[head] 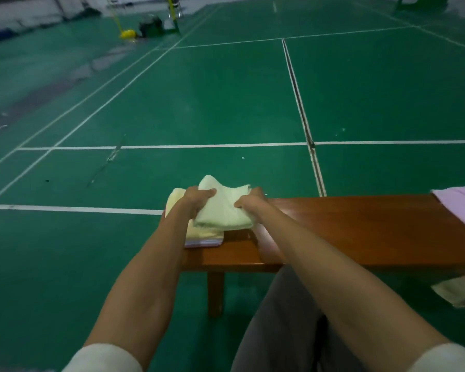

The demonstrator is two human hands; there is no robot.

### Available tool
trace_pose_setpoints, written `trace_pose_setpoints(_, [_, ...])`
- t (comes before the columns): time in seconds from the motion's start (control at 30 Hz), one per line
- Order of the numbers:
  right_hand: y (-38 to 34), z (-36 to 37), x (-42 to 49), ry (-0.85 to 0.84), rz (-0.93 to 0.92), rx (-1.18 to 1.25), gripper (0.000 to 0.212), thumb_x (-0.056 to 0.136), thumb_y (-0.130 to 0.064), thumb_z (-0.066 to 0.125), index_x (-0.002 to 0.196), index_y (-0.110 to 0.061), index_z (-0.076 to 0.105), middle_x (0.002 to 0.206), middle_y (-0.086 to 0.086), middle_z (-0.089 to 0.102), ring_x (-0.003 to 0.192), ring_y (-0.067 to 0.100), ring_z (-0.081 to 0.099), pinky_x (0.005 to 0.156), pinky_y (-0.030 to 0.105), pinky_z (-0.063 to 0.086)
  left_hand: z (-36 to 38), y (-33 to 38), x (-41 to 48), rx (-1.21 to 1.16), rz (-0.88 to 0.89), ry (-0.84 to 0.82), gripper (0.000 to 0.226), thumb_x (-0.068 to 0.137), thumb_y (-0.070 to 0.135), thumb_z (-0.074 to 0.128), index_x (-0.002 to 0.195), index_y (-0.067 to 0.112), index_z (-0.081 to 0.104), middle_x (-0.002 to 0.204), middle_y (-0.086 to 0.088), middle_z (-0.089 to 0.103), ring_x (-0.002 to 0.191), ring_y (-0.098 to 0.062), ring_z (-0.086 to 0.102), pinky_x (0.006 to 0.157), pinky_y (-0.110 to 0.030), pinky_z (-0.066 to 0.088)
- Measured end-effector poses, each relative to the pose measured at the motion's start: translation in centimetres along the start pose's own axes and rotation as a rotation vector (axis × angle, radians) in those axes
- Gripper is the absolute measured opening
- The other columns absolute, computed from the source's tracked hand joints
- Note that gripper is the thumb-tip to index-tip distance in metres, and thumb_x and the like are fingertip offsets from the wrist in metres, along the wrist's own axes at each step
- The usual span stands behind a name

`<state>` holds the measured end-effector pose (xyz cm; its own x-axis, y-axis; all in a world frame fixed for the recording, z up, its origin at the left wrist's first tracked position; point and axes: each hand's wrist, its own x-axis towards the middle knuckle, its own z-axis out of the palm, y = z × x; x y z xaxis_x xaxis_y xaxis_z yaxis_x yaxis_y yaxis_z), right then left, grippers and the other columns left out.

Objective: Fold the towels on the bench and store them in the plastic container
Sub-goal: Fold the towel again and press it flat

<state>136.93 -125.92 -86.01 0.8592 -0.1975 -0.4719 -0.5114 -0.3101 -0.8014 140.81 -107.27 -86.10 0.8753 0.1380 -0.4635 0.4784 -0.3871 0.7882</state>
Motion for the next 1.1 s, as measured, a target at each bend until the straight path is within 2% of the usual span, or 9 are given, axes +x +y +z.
trace_pose_setpoints(0.2, [-3.5,4.4,0.4,-0.015,-0.13,-0.005,0.068,0.081,-0.017,0.08,0.134,-0.012,0.036,0.131,0.01,0.056,0.116,0.031,0.058,0.09,0.035,0.05,-5.0,-0.9,0.5,-0.179,0.14,0.19,0.045,0.092,0.028,0.074,0.128,0.004,0.06,0.117,-0.013,0.066,0.101,-0.033,0.066,0.085,-0.043,0.056])
trace_pose_setpoints(0.3, [-2.5,6.5,0.5,-0.078,-0.124,-0.101,0.073,0.08,-0.02,0.082,0.134,-0.01,0.034,0.132,0.01,0.055,0.119,0.032,0.057,0.099,0.042,0.052,-6.1,-3.2,0.8,-0.059,0.138,0.237,0.046,0.092,0.028,0.073,0.126,0.002,0.056,0.116,-0.012,0.063,0.1,-0.031,0.062,0.083,-0.042,0.053])
trace_pose_setpoints(0.37, [-1.4,7.7,0.5,-0.115,-0.113,-0.21,0.076,0.081,-0.017,0.081,0.139,-0.006,0.033,0.135,0.011,0.052,0.123,0.031,0.055,0.1,0.038,0.05,-6.5,-5.5,1.1,0.061,0.097,0.25,0.043,0.094,0.025,0.07,0.127,0.002,0.055,0.115,-0.013,0.062,0.1,-0.031,0.06,0.083,-0.039,0.05])
trace_pose_setpoints(0.57, [-2.1,8.5,0.7,-0.103,-0.183,-0.175,0.061,0.085,-0.008,0.065,0.137,-0.012,0.035,0.127,0.011,0.055,0.103,0.026,0.056,0.078,0.033,0.05,-7.1,-5.8,1.3,-0.082,0.185,0.332,0.036,0.095,0.021,0.065,0.127,0.01,0.054,0.119,-0.01,0.061,0.099,-0.028,0.06,0.082,-0.04,0.051])
trace_pose_setpoints(0.67, [-2.8,8.3,0.4,-0.12,-0.189,-0.225,0.074,0.086,-0.01,0.061,0.149,-0.01,0.023,0.127,0.012,0.053,0.099,0.026,0.055,0.061,0.028,0.043,-7.4,-4.8,1.3,-0.008,0.167,0.286,0.046,0.093,0.023,0.067,0.134,0.011,0.049,0.12,-0.007,0.059,0.102,-0.027,0.059,0.088,-0.042,0.053])
trace_pose_setpoints(0.73, [-2.5,8.3,0.3,-0.108,-0.193,-0.323,0.08,0.088,-0.009,0.06,0.155,-0.008,0.016,0.125,0.015,0.052,0.103,0.029,0.056,0.068,0.028,0.042,-7.4,-5.2,1.2,0.128,0.113,0.236,0.05,0.095,0.019,0.065,0.139,0.009,0.043,0.116,-0.007,0.056,0.098,-0.027,0.055,0.083,-0.037,0.048])
trace_pose_setpoints(0.83, [-1.2,8.4,-0.2,-0.056,-0.216,-0.474,0.073,0.087,-0.01,0.059,0.15,-0.003,0.024,0.131,0.018,0.052,0.112,0.035,0.058,0.073,0.032,0.044,-6.8,-6.1,0.7,0.208,0.168,0.266,0.049,0.097,0.013,0.06,0.141,0.009,0.041,0.127,-0.014,0.057,0.1,-0.028,0.055,0.081,-0.036,0.044])
trace_pose_setpoints(0.97, [-1.2,8.9,-0.6,0.098,-0.388,-0.687,0.059,0.085,-0.013,0.058,0.139,-0.005,0.036,0.134,0.017,0.047,0.116,0.037,0.053,0.088,0.043,0.052,-6.5,-6.4,1.0,0.539,0.516,0.472,0.047,0.095,0.018,0.058,0.141,0.016,0.049,0.142,-0.009,0.05,0.127,-0.03,0.048,0.104,-0.045,0.044])
trace_pose_setpoints(1.1, [-2.2,10.7,-0.2,0.037,-0.482,-0.849,0.066,0.099,-0.024,0.051,0.156,-0.008,0.022,0.162,0.019,0.021,0.146,0.038,0.026,0.116,0.047,0.032,-5.6,-5.2,1.6,0.867,0.7,0.35,0.042,0.104,0.028,0.043,0.144,0.018,0.053,0.153,-0.008,0.047,0.144,-0.028,0.037,0.119,-0.045,0.027])
